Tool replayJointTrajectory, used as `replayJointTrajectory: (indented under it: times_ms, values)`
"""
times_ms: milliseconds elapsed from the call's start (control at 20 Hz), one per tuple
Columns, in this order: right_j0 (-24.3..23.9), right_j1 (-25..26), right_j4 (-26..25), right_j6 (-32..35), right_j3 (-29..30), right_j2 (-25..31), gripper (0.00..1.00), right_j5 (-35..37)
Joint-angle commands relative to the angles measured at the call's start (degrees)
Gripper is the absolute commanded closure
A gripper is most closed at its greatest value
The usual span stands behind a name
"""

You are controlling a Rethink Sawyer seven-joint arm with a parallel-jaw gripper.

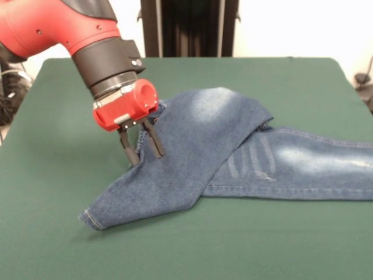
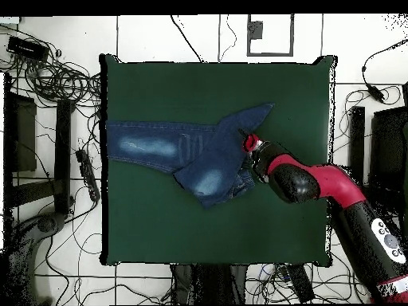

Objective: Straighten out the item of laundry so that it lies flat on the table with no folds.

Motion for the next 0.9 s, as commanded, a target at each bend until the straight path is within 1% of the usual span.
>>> replayJointTrajectory:
  times_ms: [50,350,600,750,900]
  values:
    - [1.36,2.62,-0.59,-24.00,-5.59,2.72,0.00,6.15]
    - [1.59,1.76,-0.75,-23.56,-6.21,2.49,0.00,7.24]
    - [2.26,-0.39,-1.90,-22.08,-6.64,0.19,0.00,6.84]
    - [1.86,-0.56,-2.26,-23.51,-7.16,-0.49,0.00,7.24]
    - [1.61,0.31,-2.16,-25.02,-8.04,-0.34,0.00,7.07]
